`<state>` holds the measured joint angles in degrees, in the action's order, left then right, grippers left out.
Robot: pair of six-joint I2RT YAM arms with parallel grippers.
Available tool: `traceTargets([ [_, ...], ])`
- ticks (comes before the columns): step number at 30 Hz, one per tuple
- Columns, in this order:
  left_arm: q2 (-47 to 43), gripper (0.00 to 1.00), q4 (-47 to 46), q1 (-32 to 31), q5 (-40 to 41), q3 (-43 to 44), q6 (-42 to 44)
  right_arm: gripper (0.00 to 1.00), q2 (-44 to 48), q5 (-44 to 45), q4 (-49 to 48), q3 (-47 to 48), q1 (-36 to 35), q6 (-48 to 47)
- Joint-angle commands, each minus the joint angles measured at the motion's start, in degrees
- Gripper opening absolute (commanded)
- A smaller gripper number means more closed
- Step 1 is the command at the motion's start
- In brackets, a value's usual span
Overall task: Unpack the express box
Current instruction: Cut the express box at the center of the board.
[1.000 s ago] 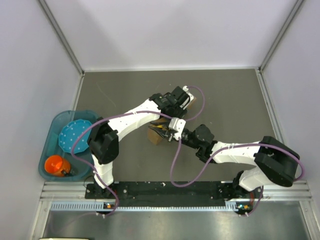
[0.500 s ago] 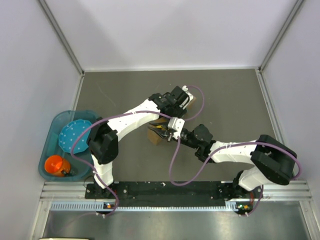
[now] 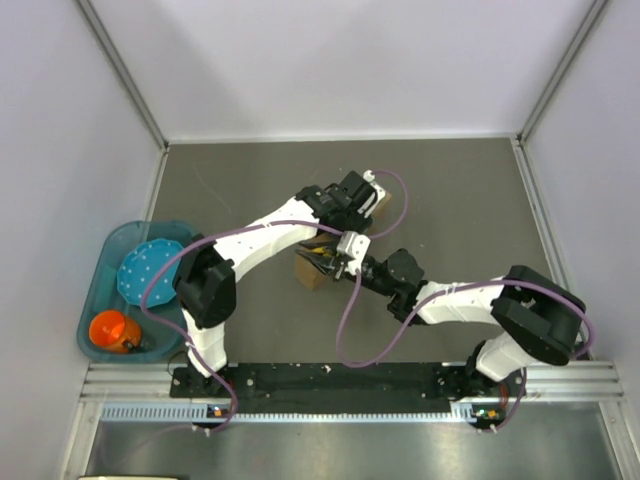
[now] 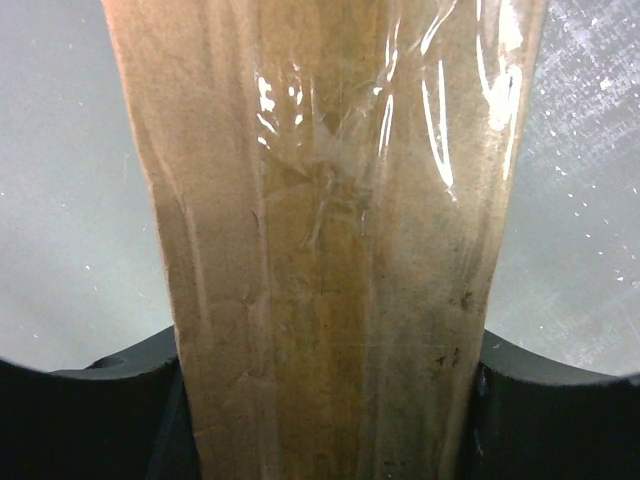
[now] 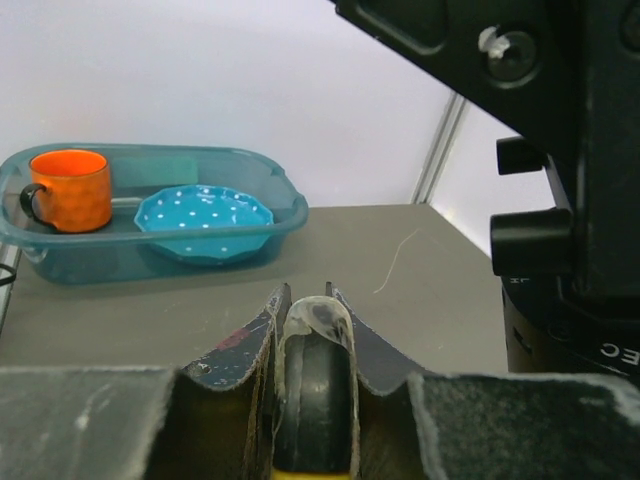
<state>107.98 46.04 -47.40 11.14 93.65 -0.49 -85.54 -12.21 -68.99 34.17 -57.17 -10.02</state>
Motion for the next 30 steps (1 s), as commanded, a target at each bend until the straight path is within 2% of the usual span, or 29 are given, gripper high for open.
traceTargets([
  [1,5.92,0.0,5.2,0.55,0.82,-5.93,0.05,0.0,-2.09,3.59,-1.32,-1.04,1.62,1.23],
  [7,5.92,0.0,5.2,0.64,1.08,-5.93,0.14,0.0,-0.51,4.21,0.7,-2.97,1.62,1.5],
  [14,6.18,0.0,5.29,0.55,0.99,-5.4,0.05,0.0,5.55,3.77,6.67,-5.78,1.53,2.46],
  [30,6.36,0.0,5.64,0.64,0.55,-5.4,0.05,0.0,6.35,1.92,11.25,-5.61,1.53,2.99],
])
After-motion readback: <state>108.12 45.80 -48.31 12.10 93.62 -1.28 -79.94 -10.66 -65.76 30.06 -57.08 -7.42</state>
